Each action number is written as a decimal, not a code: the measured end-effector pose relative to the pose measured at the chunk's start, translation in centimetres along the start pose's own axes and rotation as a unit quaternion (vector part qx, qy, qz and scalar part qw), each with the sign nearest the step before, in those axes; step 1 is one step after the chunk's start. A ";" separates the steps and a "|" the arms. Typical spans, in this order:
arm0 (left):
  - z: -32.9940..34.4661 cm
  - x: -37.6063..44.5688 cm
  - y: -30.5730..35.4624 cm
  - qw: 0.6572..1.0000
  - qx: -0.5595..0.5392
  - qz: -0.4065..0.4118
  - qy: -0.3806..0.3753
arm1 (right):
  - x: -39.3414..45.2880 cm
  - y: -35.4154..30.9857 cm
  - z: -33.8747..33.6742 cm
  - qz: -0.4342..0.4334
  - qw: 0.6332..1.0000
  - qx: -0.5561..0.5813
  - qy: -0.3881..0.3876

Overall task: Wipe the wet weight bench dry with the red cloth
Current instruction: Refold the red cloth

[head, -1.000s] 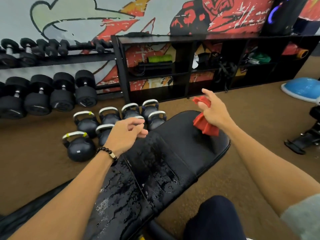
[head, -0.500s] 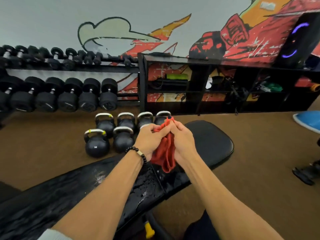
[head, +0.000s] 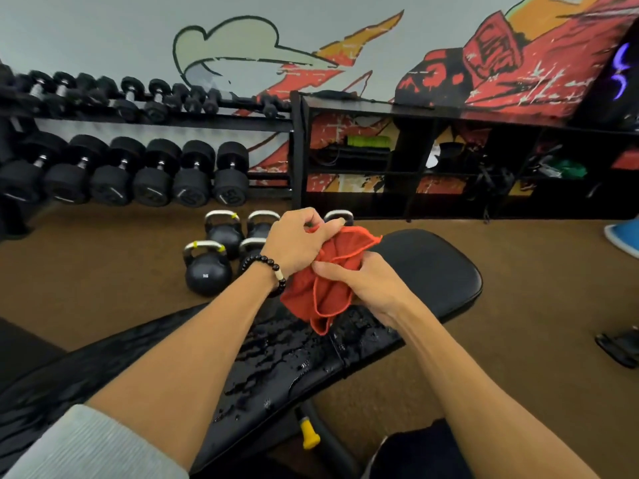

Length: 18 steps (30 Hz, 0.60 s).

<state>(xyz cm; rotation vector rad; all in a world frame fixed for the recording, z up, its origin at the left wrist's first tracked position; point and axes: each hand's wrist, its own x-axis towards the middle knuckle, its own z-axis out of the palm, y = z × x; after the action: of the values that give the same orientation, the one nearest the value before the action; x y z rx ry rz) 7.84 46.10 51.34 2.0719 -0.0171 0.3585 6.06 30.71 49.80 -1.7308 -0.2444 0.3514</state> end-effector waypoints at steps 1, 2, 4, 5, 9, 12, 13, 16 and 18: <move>-0.1 0.2 -0.1 0.997 0.073 0.023 0.011 | 0.3 0.3 -0.1 0.011 0.999 0.023 0.022; -0.3 0.2 -0.2 0.991 0.129 0.040 0.015 | 0.5 0.5 -0.2 0.027 0.998 0.045 0.047; -0.3 0.3 -0.4 0.985 0.167 0.048 0.005 | 0.9 0.8 -0.3 0.054 0.992 0.083 0.079; -0.4 0.4 -0.5 0.985 0.167 0.040 -0.004 | 0.8 0.8 -0.1 0.062 0.989 0.102 0.083; -0.9 0.4 0.1 0.996 0.036 -0.055 -0.055 | 0.4 1.0 0.1 0.059 0.963 0.255 0.056; -1.2 -0.1 -0.1 0.931 -0.238 -0.235 -0.143 | -0.5 1.0 0.1 0.047 0.970 0.237 -0.019; -1.3 -0.4 -0.3 0.908 -0.280 -0.253 -0.184 | -0.6 1.2 0.2 0.033 0.979 0.199 -0.029; -1.2 -1.0 -0.9 0.880 -0.347 -0.234 -0.223 | -0.5 2.4 -0.2 -0.016 0.991 0.130 -0.009; -1.2 -1.1 -1.2 0.879 -0.355 -0.219 -0.231 | -0.5 2.9 -0.7 -0.026 0.989 0.145 -0.004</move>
<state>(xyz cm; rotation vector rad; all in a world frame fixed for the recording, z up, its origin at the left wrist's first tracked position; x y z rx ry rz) 6.67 47.53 50.59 1.3261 0.0292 -0.3878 5.75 29.30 47.14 -1.4345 -0.2322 0.3371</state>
